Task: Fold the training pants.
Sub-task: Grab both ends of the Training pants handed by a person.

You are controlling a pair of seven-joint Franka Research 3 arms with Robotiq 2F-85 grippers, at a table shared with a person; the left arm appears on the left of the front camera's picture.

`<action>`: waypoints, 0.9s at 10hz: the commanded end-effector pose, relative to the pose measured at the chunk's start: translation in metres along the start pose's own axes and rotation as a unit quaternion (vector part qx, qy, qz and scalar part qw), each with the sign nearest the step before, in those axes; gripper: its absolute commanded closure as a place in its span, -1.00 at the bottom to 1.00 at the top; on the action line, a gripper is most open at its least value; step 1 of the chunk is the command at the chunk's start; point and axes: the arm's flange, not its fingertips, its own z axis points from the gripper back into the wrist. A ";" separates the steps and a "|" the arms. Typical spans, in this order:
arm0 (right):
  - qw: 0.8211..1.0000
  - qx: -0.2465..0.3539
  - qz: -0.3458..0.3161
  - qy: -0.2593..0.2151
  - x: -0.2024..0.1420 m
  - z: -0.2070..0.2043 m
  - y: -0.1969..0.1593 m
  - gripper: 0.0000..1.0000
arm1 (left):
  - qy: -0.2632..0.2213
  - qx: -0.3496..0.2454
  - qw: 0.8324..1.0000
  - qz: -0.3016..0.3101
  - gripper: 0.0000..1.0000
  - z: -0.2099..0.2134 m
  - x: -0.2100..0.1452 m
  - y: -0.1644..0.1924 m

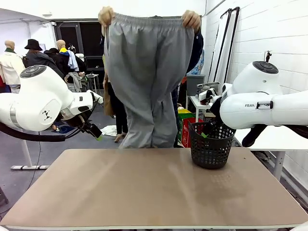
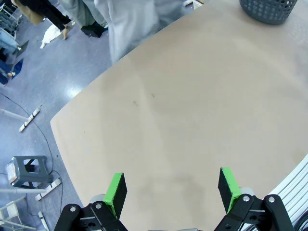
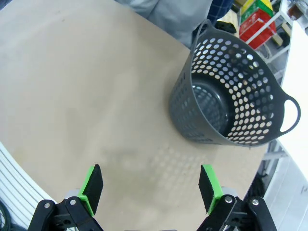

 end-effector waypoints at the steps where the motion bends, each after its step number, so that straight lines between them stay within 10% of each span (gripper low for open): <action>1: 1.000 -0.001 0.003 -0.003 -0.001 0.000 -0.001 -1.00 | 0.000 0.000 1.000 -0.001 -1.00 0.000 0.000 0.000; 9: 1.000 -0.001 0.003 -0.003 -0.001 0.000 -0.001 -1.00 | 0.000 0.000 1.000 -0.001 -1.00 0.000 0.000 0.000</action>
